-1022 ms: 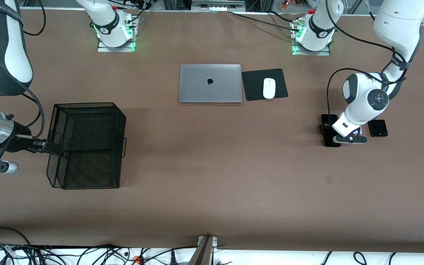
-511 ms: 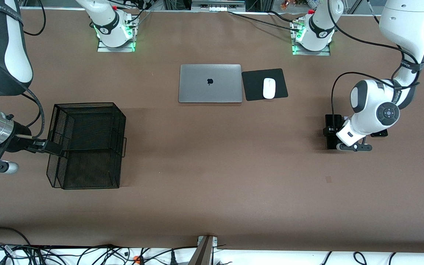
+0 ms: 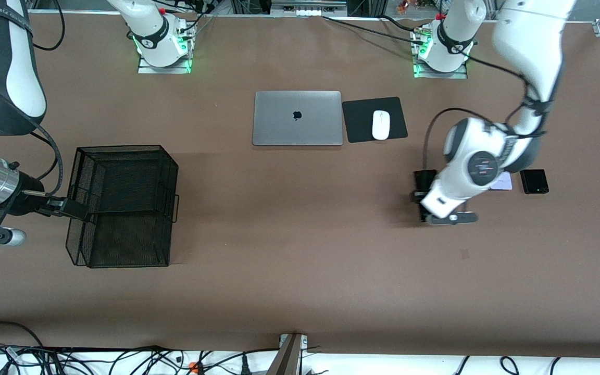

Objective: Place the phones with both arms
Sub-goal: 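Carry the black phone to mid-table and release it with the left gripper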

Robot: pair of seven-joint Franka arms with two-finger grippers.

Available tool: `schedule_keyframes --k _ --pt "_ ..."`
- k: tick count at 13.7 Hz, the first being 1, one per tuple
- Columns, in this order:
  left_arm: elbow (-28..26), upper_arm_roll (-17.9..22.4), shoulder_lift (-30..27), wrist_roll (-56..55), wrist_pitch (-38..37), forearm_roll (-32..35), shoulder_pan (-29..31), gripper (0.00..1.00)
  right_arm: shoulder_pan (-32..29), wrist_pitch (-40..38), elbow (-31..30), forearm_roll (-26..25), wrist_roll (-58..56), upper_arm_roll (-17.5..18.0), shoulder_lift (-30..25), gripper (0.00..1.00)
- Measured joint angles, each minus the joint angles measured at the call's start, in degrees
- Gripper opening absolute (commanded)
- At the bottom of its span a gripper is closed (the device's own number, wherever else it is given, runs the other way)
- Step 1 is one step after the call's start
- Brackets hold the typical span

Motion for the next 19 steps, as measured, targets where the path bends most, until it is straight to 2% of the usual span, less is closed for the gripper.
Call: schedule_keyframes --k 3,6,11,15,19 --pt "10.3 0.0 7.0 -10.5 -2.0 0.0 -7.7 0.0 0.0 0.0 0.0 0.0 0.0 0.0 0.0 1.0" --pt "18.3 -0.1 12.2 -16.3 -2.3 -1.5 -13.5 0.0 0.0 0.0 0.0 0.0 0.0 -0.1 0.0 1.0" --pt "29.5 -0.1 18.2 -18.5 -2.4 -3.7 -22.6 0.0 0.0 0.0 0.0 0.0 -0.1 -0.1 0.0 1.0" --pt "40.1 0.2 25.3 -18.8 -2.4 -3.7 -29.3 0.0 0.0 0.0 0.0 0.0 -0.4 -0.1 0.0 1.0" --pt "45.5 0.7 31.0 -19.4 0.5 -3.7 -31.9 0.0 0.0 0.0 0.0 0.0 -0.5 -0.1 0.0 1.0"
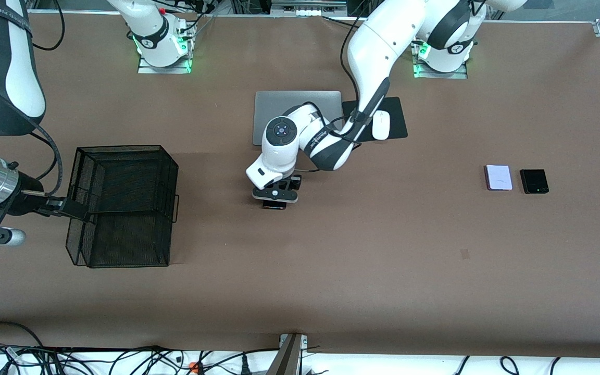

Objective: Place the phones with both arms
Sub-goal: 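Carry the black phone to mid-table and release it with the left gripper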

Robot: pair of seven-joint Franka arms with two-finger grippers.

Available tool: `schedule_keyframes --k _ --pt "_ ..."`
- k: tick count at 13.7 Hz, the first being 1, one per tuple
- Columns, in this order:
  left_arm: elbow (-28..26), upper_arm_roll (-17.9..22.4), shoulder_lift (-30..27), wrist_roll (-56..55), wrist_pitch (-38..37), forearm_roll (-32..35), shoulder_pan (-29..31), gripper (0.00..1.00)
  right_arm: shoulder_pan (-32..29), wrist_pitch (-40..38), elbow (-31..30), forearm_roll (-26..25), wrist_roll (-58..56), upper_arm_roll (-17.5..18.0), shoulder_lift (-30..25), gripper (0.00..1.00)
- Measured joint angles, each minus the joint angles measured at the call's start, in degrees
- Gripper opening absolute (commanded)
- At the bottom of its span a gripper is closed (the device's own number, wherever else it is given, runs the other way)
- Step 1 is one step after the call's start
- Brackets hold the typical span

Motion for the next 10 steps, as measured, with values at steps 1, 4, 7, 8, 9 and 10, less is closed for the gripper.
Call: schedule_keyframes --k 1,4,7,8,9,10 --pt "0.5 0.2 0.6 -0.4 0.3 0.0 -0.3 0.0 0.0 0.0 0.0 0.0 0.0 0.0 0.0 1.0" --pt "1.1 1.1 1.2 -1.7 0.4 0.0 -1.0 0.48 0.0 0.0 0.0 0.0 0.0 0.0 0.0 1.0" --pt "1.2 1.3 1.2 -2.2 0.4 0.0 -1.1 1.0 0.0 0.0 0.0 0.0 0.0 0.0 0.0 1.0" --pt "1.2 1.4 1.2 -2.4 0.4 0.0 -1.1 1.0 0.0 0.0 0.0 0.0 0.0 0.0 0.0 1.0" --pt "1.2 1.4 1.2 -2.8 0.4 0.0 -1.1 1.0 0.0 0.0 0.0 0.0 0.0 0.0 0.0 1.0" --pt "1.3 1.4 1.2 -3.4 0.4 0.0 -1.1 1.0 0.0 0.0 0.0 0.0 0.0 -0.1 0.0 1.0"
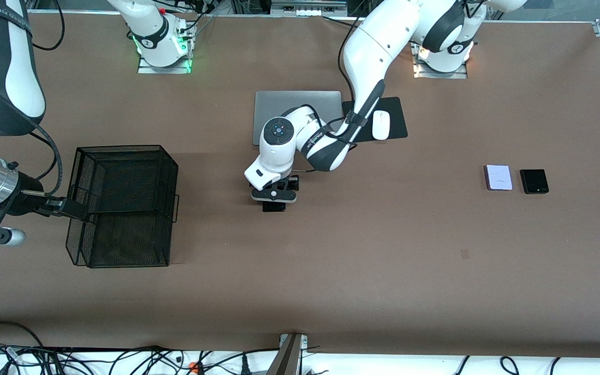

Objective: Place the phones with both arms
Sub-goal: 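Carry the black phone to mid-table and release it with the left gripper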

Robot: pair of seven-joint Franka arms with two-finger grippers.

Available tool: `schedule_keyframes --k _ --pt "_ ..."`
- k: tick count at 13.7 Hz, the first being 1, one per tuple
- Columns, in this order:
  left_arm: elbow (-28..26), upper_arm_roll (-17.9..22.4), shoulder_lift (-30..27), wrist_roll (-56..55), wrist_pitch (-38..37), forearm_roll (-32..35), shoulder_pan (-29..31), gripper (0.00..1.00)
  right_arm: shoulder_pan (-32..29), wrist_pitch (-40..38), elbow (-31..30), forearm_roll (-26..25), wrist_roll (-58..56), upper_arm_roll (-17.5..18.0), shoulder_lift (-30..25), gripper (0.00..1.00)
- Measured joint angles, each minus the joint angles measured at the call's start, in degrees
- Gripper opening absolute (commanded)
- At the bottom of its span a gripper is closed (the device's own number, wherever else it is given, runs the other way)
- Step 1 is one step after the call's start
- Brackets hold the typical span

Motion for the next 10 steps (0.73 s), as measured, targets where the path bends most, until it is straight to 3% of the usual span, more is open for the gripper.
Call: schedule_keyframes --k 5,10 --pt "2.8 2.6 -1.5 -1.6 -2.9 0.0 0.9 1.0 0.0 0.0 0.0 0.0 0.0 0.0 0.0 1.0" --pt "2.1 2.9 -9.5 -1.5 -15.4 0.0 8.6 1.0 0.1 -4.2 0.0 0.0 0.0 0.0 0.0 1.0"
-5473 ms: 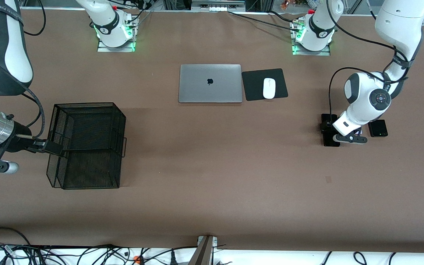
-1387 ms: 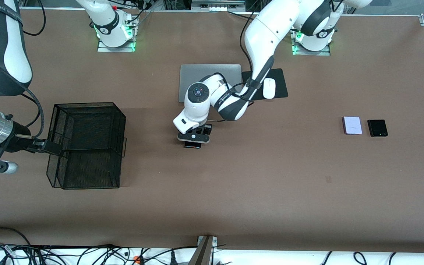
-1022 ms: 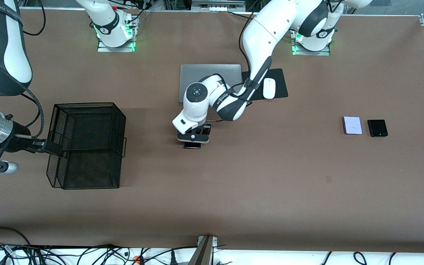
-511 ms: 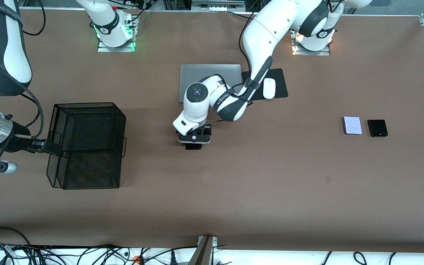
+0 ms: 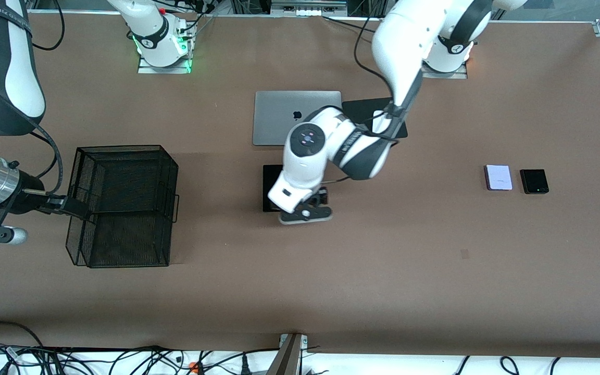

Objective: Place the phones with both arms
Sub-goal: 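Carry the black phone to mid-table and release it with the left gripper, then reach the right gripper to the black phone while the left gripper reaches Huawei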

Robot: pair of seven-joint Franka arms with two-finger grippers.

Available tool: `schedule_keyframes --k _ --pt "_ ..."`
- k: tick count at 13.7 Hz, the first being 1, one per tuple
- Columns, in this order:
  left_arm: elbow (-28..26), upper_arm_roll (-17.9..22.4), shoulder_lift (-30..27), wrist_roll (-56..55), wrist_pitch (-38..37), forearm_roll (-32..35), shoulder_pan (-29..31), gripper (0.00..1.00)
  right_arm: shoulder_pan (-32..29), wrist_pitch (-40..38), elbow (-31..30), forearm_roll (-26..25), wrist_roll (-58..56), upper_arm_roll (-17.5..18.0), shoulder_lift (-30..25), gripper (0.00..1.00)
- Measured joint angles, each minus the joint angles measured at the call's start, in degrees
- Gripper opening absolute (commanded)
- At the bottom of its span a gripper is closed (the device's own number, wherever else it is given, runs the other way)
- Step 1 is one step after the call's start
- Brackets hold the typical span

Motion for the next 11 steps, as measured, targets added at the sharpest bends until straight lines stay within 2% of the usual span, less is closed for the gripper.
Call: schedule_keyframes --k 3,5,8,11 --pt "-5.8 0.1 -4.2 5.3 -5.0 0.0 5.3 1.0 1.0 -1.3 0.0 0.1 0.2 0.5 -0.1 1.0" --pt "-11.0 0.1 -7.7 11.4 -6.2 0.0 9.5 1.0 4.0 -1.1 0.0 0.2 2.1 0.9 0.0 1.0" --pt "-19.3 0.4 -12.9 22.2 -6.9 0.0 15.8 1.0 13.2 1.3 -0.2 0.2 13.3 1.1 0.6 1.0" --pt "-25.8 0.8 -17.0 33.6 -6.9 1.5 22.6 1.0 22.8 7.4 -1.0 0.1 22.2 1.1 4.5 1.0"
